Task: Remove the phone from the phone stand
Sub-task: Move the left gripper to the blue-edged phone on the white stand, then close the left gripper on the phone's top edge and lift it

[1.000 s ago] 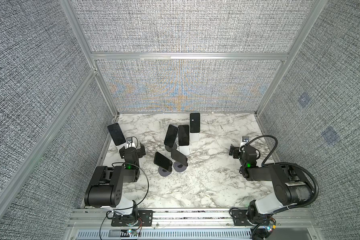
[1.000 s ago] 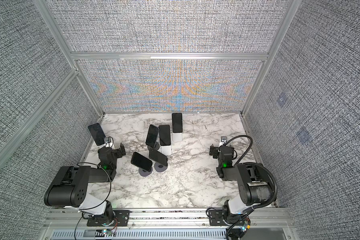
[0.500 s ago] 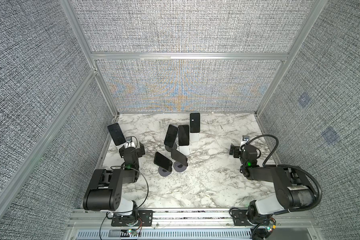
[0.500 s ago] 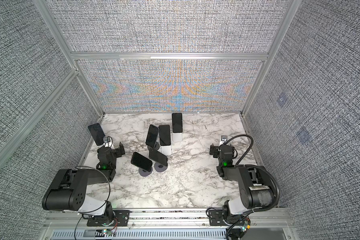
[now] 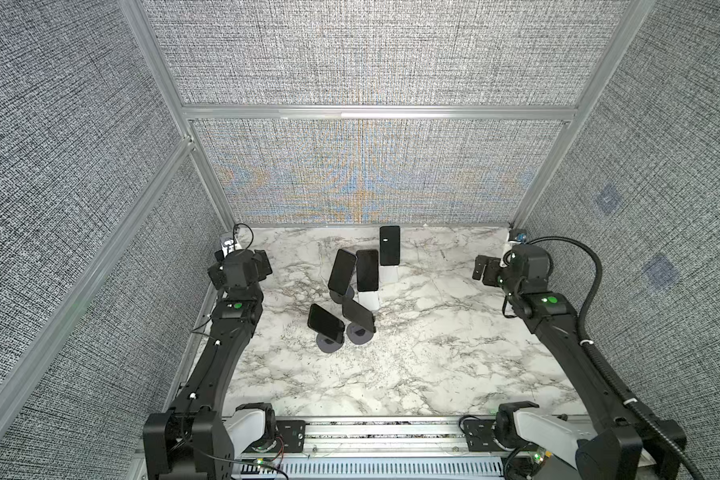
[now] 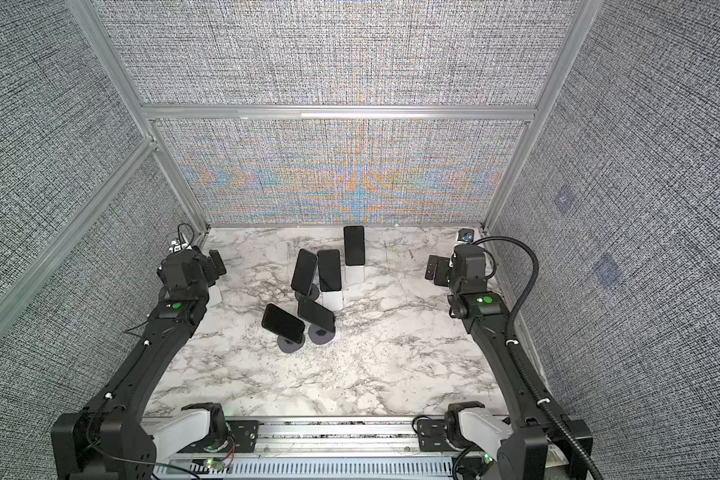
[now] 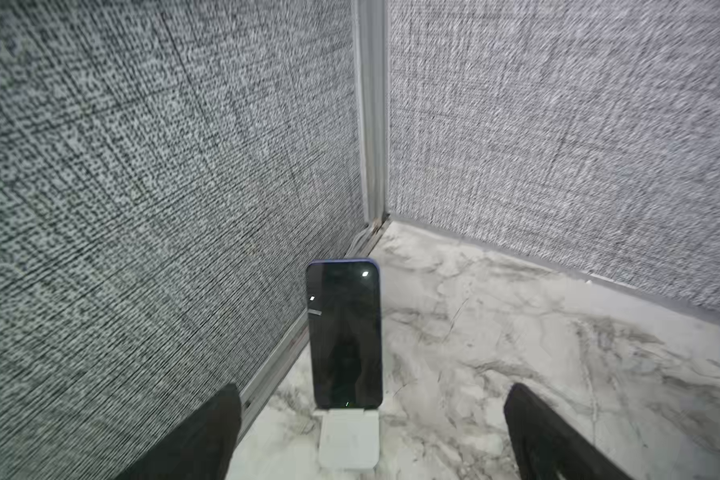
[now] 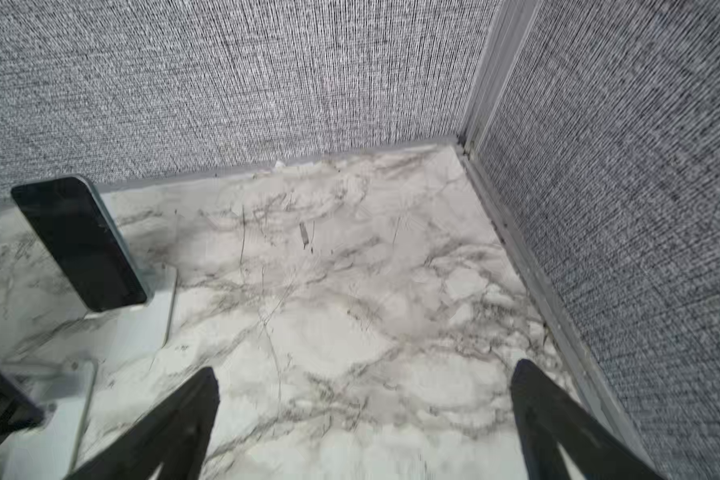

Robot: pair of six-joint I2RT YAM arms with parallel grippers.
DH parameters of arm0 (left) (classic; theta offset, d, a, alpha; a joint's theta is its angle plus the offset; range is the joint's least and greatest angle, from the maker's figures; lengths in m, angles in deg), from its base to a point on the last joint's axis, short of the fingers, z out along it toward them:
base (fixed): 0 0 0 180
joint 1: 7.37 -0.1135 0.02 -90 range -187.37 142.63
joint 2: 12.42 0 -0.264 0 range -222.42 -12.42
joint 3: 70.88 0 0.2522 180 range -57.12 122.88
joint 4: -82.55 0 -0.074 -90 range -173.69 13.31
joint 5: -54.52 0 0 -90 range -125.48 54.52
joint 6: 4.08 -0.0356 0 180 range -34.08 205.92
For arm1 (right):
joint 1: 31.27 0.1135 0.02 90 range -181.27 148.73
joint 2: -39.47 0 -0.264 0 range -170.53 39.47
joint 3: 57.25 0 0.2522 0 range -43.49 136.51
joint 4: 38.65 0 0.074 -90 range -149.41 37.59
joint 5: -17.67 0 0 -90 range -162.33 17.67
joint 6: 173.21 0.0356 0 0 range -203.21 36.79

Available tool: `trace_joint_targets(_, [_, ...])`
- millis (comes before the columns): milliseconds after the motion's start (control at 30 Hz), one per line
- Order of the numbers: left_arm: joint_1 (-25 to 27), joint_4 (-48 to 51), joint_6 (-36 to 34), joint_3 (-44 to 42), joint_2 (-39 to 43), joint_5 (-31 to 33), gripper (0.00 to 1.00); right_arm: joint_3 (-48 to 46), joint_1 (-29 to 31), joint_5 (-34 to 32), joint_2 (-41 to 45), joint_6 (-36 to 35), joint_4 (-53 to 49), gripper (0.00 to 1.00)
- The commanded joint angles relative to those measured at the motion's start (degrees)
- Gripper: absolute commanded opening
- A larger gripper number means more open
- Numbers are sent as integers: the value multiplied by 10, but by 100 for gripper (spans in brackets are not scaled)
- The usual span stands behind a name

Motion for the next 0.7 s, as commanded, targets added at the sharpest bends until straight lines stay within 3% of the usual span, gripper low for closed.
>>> trace_joint_targets(0, [-22,147,27,53,-35,-16,99,35,14,37,-10,34,-188,99])
trace_joint_targets(300, [-102,196,50,167,-148,-129,99,16,22,141,-11,32,-189,99])
trace_joint_targets(667, [-120,106,51,159,-235,-140,99,-5,22,162,13,27,-180,99])
